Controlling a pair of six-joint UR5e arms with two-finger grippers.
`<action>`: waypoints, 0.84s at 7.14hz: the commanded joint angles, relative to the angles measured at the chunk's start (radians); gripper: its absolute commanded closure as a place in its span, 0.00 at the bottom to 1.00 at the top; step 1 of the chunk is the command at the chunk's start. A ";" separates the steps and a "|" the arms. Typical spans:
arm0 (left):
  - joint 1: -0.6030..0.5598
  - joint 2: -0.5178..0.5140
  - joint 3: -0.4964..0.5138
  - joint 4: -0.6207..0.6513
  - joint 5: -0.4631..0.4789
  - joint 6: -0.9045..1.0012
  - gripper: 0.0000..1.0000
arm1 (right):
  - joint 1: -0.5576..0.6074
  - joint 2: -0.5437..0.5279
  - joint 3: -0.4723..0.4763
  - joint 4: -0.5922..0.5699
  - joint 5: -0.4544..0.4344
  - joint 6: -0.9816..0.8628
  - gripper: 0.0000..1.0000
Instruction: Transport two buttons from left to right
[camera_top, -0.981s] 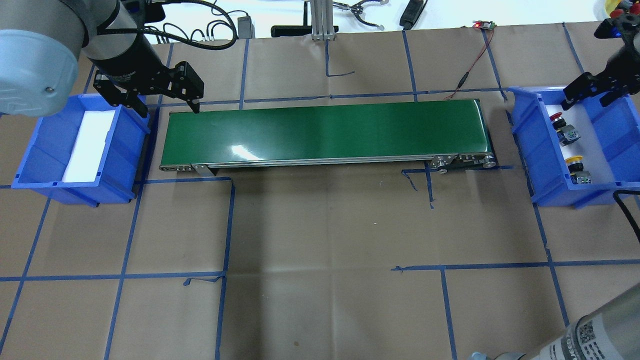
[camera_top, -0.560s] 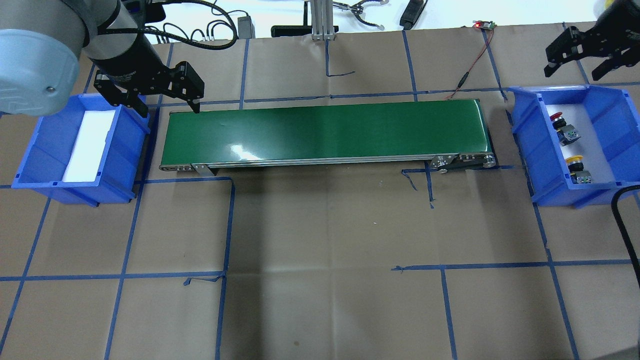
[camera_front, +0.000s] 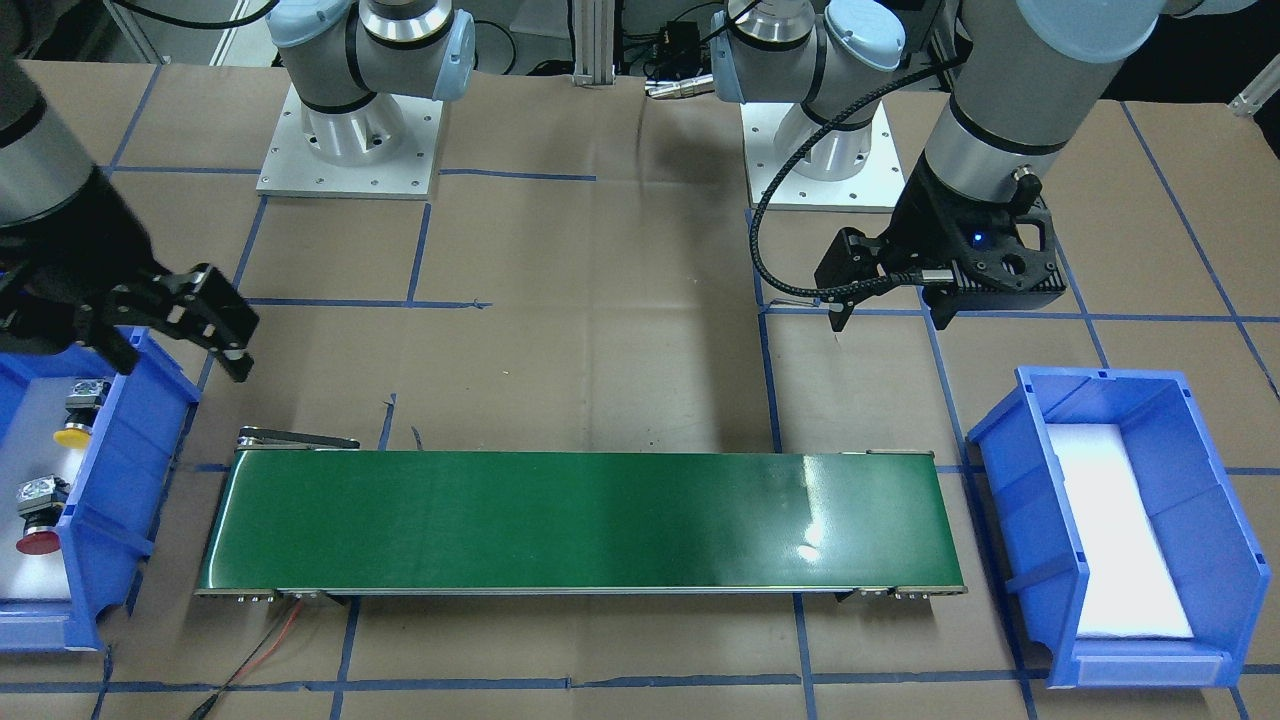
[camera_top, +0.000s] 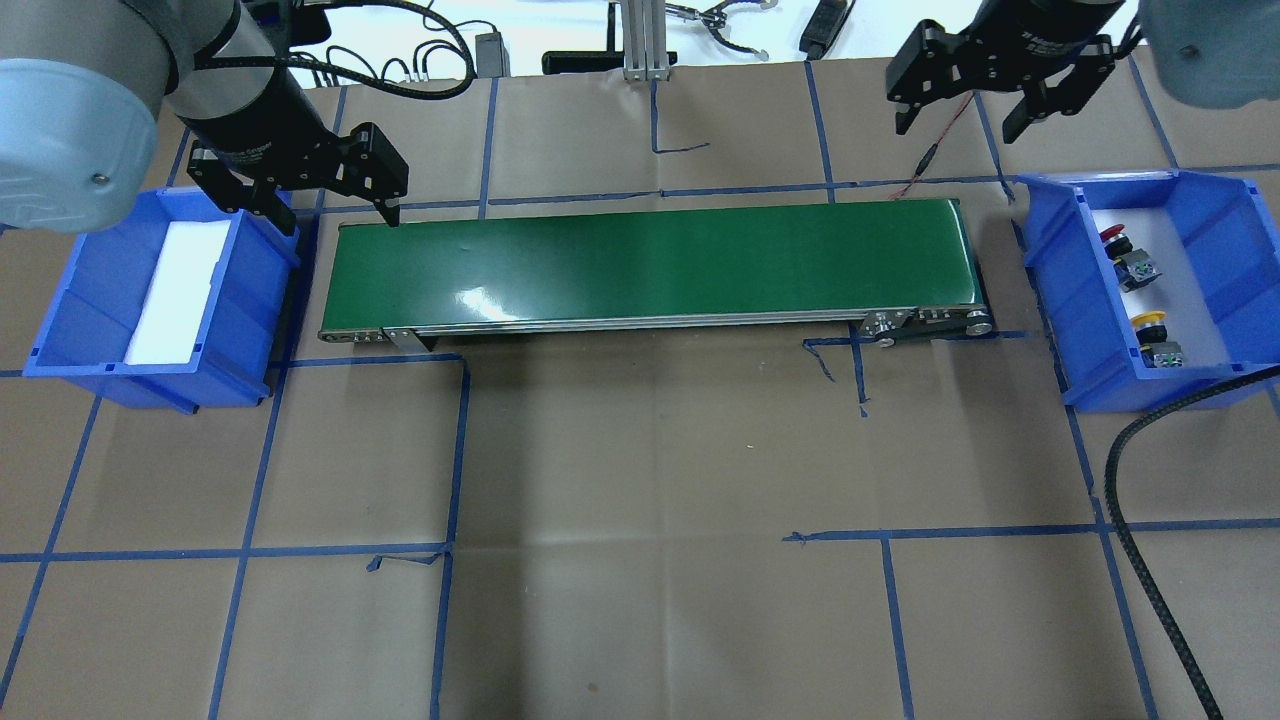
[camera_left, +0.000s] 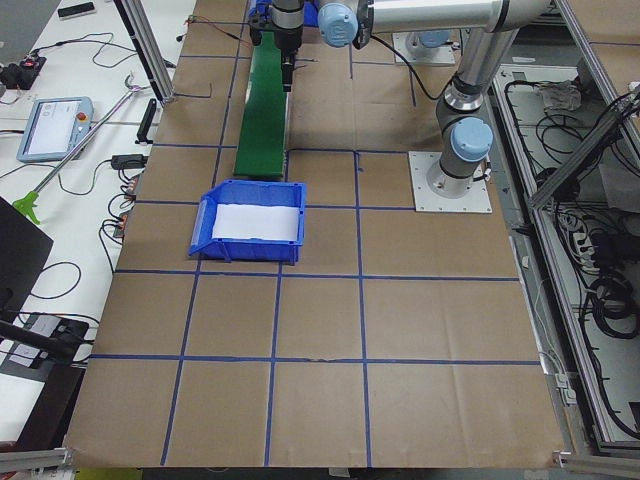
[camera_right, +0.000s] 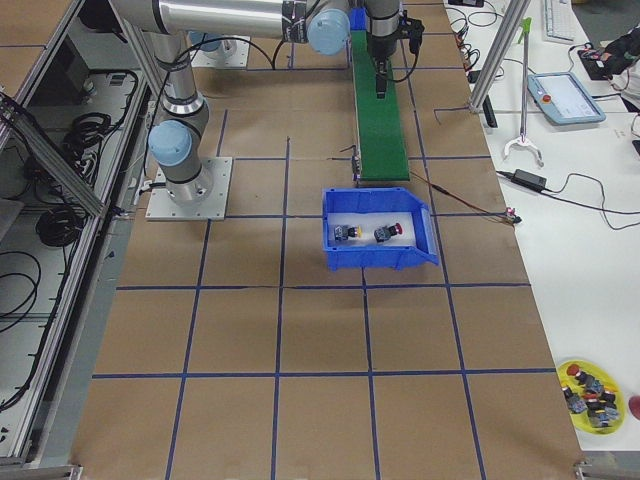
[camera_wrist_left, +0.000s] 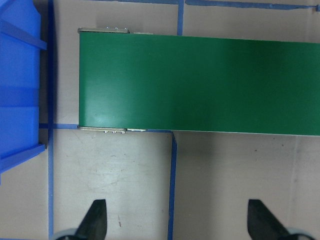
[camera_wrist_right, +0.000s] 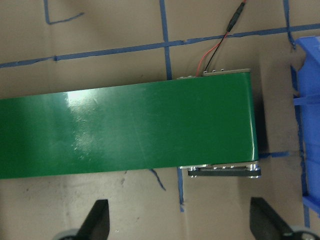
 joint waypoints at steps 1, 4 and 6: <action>0.000 0.000 0.000 0.000 0.000 0.000 0.00 | 0.043 -0.043 -0.001 0.106 -0.001 0.019 0.00; 0.000 0.000 0.000 0.000 0.000 0.000 0.00 | 0.053 -0.107 0.057 0.101 0.005 0.021 0.00; 0.000 -0.001 0.000 0.000 0.000 0.002 0.00 | 0.053 -0.175 0.140 0.078 0.004 0.010 0.00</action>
